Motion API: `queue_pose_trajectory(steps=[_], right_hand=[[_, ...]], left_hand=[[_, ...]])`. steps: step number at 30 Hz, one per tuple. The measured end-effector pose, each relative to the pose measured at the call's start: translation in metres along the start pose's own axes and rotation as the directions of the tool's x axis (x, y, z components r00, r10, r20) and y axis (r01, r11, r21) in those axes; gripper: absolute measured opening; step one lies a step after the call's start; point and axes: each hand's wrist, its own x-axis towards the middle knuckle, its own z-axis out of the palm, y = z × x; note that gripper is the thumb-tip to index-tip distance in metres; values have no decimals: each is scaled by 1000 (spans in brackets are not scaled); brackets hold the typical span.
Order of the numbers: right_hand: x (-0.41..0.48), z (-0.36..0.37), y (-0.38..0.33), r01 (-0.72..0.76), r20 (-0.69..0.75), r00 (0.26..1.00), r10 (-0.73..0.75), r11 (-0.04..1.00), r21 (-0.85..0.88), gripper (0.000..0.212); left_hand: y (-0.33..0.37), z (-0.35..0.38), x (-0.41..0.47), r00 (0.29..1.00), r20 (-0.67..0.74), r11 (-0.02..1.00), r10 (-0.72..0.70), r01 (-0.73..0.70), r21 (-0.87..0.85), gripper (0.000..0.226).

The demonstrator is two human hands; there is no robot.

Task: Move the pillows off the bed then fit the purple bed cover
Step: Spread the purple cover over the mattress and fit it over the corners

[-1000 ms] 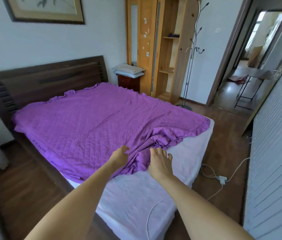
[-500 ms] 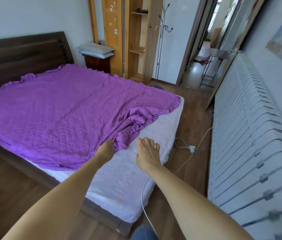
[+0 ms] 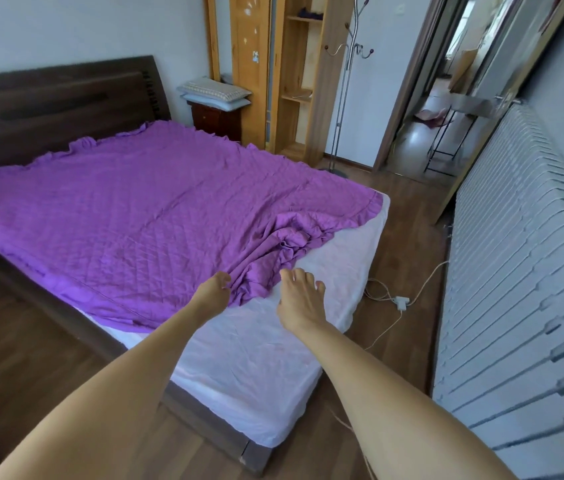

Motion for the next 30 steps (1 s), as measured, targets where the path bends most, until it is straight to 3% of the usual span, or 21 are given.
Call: queue_pose_trajectory(steps=[11,17,22,30], right_hand=[[65,40,82,126,144,983,-117,991,-53,39],[104,77,102,173,174,972,-161,983,-58,42],[125,134,105,207,178,964,-195,977,-54,38],[173,291,128,323,131,941,-312,943,-73,36]], left_hand=[[18,67,39,992,-54,993,-118,116,-35,29],[-3,86,63,985,-62,987,-159,156,-44,38],[-42,100,88,988,-55,989,-142,143,24,39],[-154,174,140,988,-88,960,-131,148,237,43]])
